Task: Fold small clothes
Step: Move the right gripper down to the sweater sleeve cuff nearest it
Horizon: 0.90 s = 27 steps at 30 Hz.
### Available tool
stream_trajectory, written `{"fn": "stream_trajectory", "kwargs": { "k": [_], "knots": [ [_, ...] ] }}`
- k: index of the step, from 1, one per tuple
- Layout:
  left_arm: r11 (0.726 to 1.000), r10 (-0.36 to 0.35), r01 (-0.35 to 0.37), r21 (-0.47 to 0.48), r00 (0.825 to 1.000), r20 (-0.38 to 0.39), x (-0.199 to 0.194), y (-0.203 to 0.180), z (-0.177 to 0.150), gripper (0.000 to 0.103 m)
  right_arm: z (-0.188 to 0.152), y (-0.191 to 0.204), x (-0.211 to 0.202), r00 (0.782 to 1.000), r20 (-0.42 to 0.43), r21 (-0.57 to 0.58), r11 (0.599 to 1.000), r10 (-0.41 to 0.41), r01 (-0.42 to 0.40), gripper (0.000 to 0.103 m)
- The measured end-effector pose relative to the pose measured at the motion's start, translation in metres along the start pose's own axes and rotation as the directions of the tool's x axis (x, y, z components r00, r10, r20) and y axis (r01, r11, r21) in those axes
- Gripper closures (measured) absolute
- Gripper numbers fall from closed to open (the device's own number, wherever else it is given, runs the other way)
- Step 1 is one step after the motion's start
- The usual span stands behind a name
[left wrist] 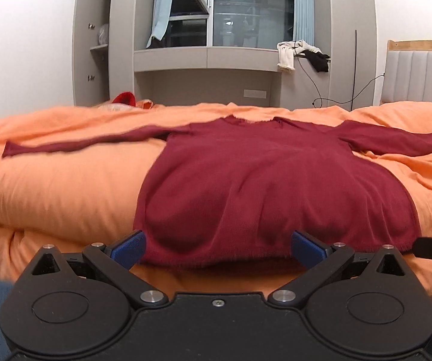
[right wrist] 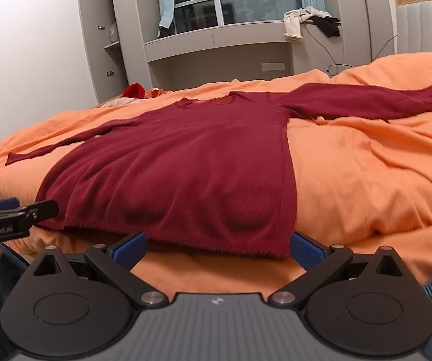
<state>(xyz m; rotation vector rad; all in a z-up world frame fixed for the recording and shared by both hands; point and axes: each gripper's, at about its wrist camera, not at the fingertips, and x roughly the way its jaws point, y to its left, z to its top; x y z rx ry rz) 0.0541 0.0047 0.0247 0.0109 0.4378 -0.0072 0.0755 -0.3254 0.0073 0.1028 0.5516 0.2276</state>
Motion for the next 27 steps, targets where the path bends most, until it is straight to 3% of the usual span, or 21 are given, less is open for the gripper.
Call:
{"fn": "stream_trajectory", "kwargs": {
  "k": [7,15,22,27],
  "knots": [
    [0.999,0.024,-0.025,0.033,1.000,0.012,0.031,-0.006,0.041,0.001,0.029,-0.022,0.013,0.998,0.017,-0.054,0.997,-0.060,0.061,0.000],
    [0.998,0.035,-0.035,0.046,0.999,-0.003,0.088,-0.020,0.087,0.001,0.070,-0.061,0.049,0.996,-0.011,-0.027,0.996,-0.089,0.089,0.000],
    [0.998,0.041,-0.037,0.048,0.997,-0.070,0.155,-0.041,0.120,0.001,0.109,-0.112,0.082,0.995,0.020,0.054,0.993,-0.103,0.102,0.000],
    [0.998,0.048,-0.044,0.043,0.995,-0.090,0.196,-0.051,0.134,0.001,0.135,-0.158,0.102,0.981,0.061,0.166,0.971,-0.186,0.174,0.000]
  ]
}}
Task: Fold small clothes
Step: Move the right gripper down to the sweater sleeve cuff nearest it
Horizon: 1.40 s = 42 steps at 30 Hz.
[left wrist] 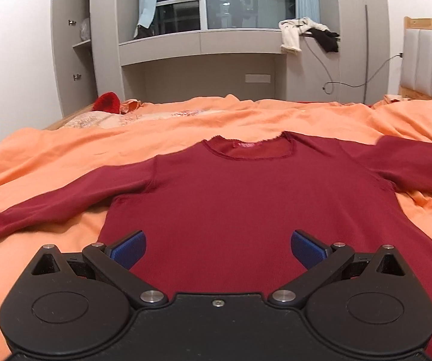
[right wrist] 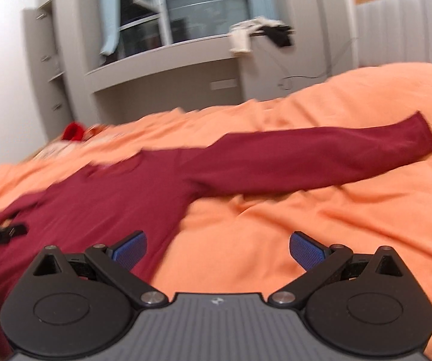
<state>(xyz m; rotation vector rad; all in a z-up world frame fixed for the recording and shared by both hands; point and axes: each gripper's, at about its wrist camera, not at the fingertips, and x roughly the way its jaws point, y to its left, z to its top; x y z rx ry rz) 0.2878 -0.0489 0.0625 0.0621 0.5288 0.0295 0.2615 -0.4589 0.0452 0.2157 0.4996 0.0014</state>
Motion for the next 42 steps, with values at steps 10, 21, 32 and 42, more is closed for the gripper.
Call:
{"fn": "stream_trajectory", "kwargs": {
  "k": [10,21,32,42],
  "knots": [
    [1.000,0.016,-0.016,-0.026,1.000,-0.019,0.040,0.001,0.003,0.001,0.041,-0.050,0.054,0.978,0.066,0.062,0.979,-0.199,0.195,0.000],
    [0.994,0.048,-0.054,-0.099,0.997,-0.066,0.057,0.021,-0.012,0.001,0.020,-0.076,0.071,0.963,0.111,0.012,0.969,-0.246,0.246,0.000],
    [0.997,0.061,-0.065,-0.051,0.996,-0.065,0.059,0.015,-0.021,0.001,0.035,-0.130,0.059,0.886,0.159,0.196,0.893,-0.436,0.404,0.000],
    [0.997,0.061,-0.064,-0.051,0.996,-0.063,0.060,0.014,-0.022,0.001,0.051,-0.208,0.070,0.891,0.154,0.435,0.839,-0.427,0.326,0.004]
  ]
}}
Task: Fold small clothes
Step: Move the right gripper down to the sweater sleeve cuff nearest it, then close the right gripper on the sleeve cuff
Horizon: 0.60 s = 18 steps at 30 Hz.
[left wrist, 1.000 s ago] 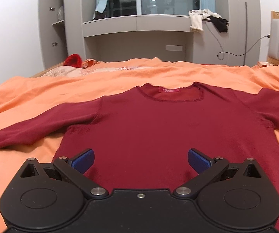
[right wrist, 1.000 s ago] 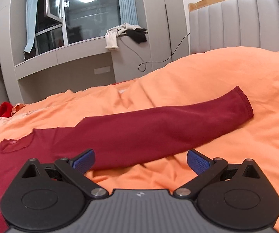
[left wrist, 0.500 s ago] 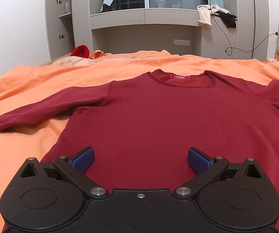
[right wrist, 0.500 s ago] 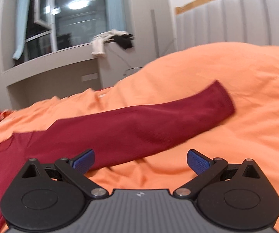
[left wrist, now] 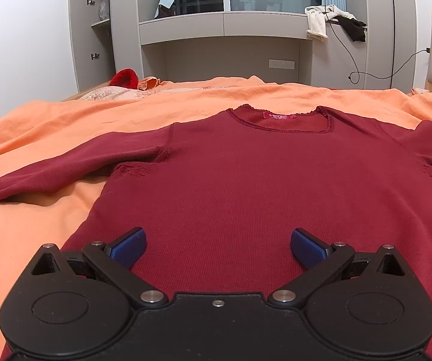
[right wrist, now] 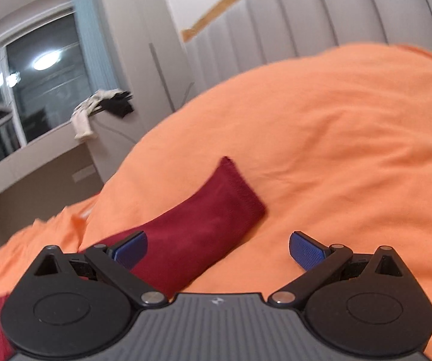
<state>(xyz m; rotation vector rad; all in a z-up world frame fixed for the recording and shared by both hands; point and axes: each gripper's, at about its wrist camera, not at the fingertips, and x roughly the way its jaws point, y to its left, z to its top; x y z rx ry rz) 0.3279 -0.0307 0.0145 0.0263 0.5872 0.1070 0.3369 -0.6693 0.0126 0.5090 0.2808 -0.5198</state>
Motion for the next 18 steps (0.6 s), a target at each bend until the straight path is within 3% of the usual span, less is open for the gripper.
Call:
{"fn": "stream_trajectory", "kwargs": {
  "k": [7,9,10,11,13,18],
  "knots": [
    [1.000,-0.001,0.001,0.000,1.000,0.000,0.000,0.000,0.000,0.001,0.001,-0.004,0.029,0.996,0.038,-0.002,0.997,-0.079,0.080,0.029],
    [1.000,0.000,0.000,0.001,1.000,0.000,0.000,0.000,0.000,0.001,0.001,-0.001,0.035,0.996,0.034,-0.008,0.997,-0.079,0.080,0.055],
    [1.000,0.001,-0.001,0.001,1.000,0.000,0.000,0.000,0.000,0.001,-0.001,0.002,0.037,0.996,0.025,-0.008,0.996,-0.088,0.088,0.077],
    [1.000,0.001,-0.001,0.002,1.000,0.000,0.000,0.000,0.000,0.001,-0.003,0.005,0.038,0.996,0.028,-0.007,0.996,-0.090,0.091,0.082],
    [1.000,-0.001,0.001,-0.001,1.000,0.000,0.000,0.000,0.000,0.001,-0.004,0.009,0.036,0.996,0.045,-0.010,0.997,-0.080,0.081,0.091],
    [1.000,-0.020,0.020,0.006,1.000,-0.006,-0.004,0.002,0.003,0.001,0.000,0.035,0.009,0.993,0.114,-0.062,0.998,-0.012,0.019,0.093]
  ]
}}
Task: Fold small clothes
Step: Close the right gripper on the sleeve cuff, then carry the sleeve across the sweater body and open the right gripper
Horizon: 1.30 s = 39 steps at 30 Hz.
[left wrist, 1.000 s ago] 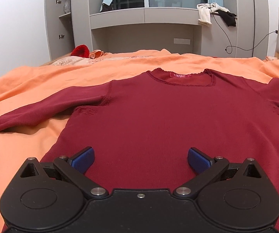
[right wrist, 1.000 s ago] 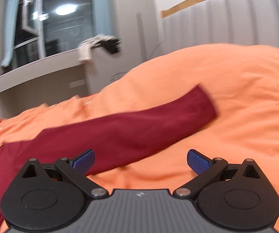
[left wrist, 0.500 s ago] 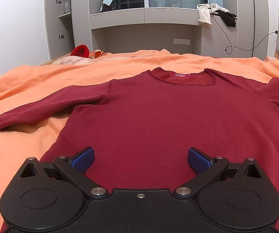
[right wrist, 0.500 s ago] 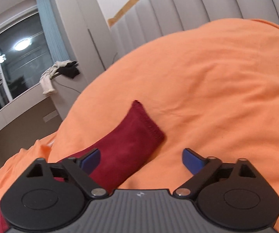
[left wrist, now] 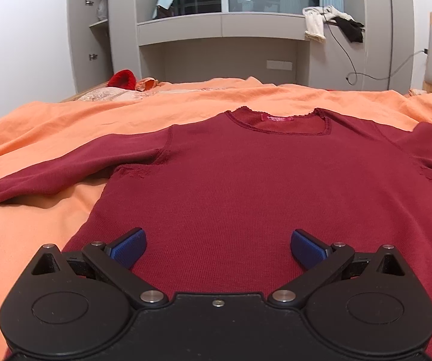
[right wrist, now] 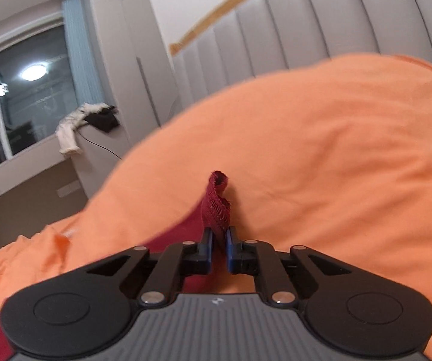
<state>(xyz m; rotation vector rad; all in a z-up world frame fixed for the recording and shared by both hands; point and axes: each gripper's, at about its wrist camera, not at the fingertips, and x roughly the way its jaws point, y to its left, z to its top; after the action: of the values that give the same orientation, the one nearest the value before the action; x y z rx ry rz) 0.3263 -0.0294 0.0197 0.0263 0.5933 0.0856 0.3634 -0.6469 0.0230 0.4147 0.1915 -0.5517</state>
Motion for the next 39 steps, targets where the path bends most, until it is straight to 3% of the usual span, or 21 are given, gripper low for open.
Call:
{"fn": "stream_trajectory", "kwargs": {
  "k": [8,11,15,21,29,33,39],
  "knots": [
    [0.997,-0.047,0.050,-0.054,0.998,0.049,-0.018,0.020,0.021,0.001,0.020,0.088,-0.057,0.978,0.062,-0.136,0.972,0.199,-0.190,0.094],
    [0.995,-0.021,0.028,-0.100,0.998,0.064,-0.022,0.036,0.027,0.001,0.023,0.137,-0.082,0.951,0.065,-0.208,0.936,0.303,-0.285,0.094],
    [0.981,0.033,-0.018,-0.193,0.997,0.072,-0.026,0.066,0.036,0.001,0.014,0.209,-0.119,0.899,0.041,-0.318,0.859,0.436,-0.402,0.094],
    [0.947,0.089,-0.060,-0.315,0.993,0.078,-0.031,0.107,0.043,0.001,-0.037,0.313,-0.173,0.810,-0.059,-0.493,0.689,0.583,-0.532,0.094],
    [0.913,0.119,-0.078,-0.399,0.990,0.079,-0.036,0.134,0.047,0.001,-0.156,0.406,-0.247,0.707,-0.260,-0.658,0.415,0.658,-0.628,0.094],
    [0.894,0.121,-0.078,-0.442,0.990,0.071,-0.036,0.146,0.047,0.001,-0.205,0.432,-0.277,0.677,-0.335,-0.719,0.287,0.655,-0.633,0.094],
    [0.852,0.101,-0.071,-0.518,0.994,0.030,-0.031,0.166,0.042,0.001,-0.253,0.425,-0.294,0.648,-0.455,-0.756,0.120,0.610,-0.644,0.094]
  ]
}}
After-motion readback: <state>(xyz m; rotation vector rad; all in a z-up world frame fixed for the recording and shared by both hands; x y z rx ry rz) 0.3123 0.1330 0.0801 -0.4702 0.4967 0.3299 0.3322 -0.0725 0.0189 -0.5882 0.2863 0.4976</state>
